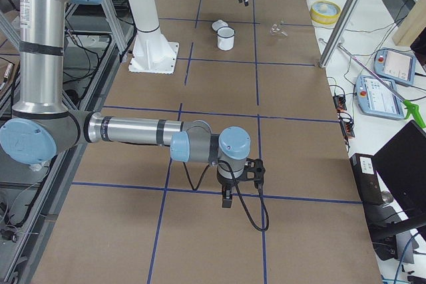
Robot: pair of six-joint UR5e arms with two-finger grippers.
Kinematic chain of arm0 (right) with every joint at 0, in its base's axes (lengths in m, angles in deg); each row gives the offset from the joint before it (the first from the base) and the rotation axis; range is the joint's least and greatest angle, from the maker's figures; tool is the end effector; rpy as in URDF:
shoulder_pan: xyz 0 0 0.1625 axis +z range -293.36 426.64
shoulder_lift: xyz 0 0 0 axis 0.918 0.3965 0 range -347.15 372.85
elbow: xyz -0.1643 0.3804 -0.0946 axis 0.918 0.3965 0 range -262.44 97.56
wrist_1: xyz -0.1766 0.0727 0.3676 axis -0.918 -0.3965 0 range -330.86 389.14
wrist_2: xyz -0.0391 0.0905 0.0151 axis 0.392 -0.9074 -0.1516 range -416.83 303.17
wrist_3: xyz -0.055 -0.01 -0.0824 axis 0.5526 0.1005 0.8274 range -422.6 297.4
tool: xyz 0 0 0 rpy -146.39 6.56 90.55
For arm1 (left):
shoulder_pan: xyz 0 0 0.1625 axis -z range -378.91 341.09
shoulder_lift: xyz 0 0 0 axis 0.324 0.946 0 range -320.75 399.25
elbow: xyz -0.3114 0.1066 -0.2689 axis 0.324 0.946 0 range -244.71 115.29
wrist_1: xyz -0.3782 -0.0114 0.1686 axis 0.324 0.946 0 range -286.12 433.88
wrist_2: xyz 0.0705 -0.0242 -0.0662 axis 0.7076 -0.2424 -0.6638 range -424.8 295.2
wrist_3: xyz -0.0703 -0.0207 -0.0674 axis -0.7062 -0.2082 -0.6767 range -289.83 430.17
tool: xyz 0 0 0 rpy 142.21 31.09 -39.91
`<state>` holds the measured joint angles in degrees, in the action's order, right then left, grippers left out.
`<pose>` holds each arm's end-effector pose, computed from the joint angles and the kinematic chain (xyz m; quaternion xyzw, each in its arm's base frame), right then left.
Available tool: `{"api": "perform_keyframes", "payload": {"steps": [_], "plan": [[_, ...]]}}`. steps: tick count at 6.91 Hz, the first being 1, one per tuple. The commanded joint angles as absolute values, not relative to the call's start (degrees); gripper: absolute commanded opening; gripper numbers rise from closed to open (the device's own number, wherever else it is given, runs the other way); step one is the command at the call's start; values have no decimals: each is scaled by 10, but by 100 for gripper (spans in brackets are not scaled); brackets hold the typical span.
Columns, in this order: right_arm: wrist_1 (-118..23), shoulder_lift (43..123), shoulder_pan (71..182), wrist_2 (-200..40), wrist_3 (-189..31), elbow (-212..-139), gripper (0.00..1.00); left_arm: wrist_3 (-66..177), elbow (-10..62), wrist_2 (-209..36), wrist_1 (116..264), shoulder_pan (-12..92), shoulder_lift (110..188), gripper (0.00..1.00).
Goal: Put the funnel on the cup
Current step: 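Open the left gripper and move it to the glass funnel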
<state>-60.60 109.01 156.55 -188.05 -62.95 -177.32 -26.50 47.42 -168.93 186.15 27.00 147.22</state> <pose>0.0670 -0.4451 0.6705 -0.0096 -0.3519 0.0053 0.9360 0.3133 -0.4802 0.2706 0.0734 0.5194 -0.3189 0.7894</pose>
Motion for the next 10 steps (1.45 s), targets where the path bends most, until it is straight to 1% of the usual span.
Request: {"api": "perform_keyframes", "payload": {"steps": [1,3,4,5,6,7,8,9,10], "plan": [[-606,1090,1565,-1881,-630,-1774,100,-494,354,-1639,2011,277,1519,100],[-606,1090,1565,-1881,-630,-1774,100,-571,241,-1578,2097,276,1563,100],[-606,1090,1565,-1881,-630,-1774,100,-592,161,-1551,2171,275,1590,100],[-606,1090,1565,-1881,-630,-1774,100,-610,110,-1528,2191,277,1608,100],[-606,1090,1565,-1881,-630,-1774,100,-616,84,-1526,2209,278,1613,100],[-606,1090,1565,-1881,-630,-1774,100,-617,15,-1505,2256,277,1636,100],[-606,1090,1565,-1881,-630,-1774,100,-617,-18,-1502,2279,277,1649,100],[-606,1090,1565,-1881,-630,-1774,100,-617,-27,-1501,2280,276,1650,100],[-606,1090,1565,-1881,-630,-1774,100,-617,-30,-1501,2280,276,1654,90]]}}
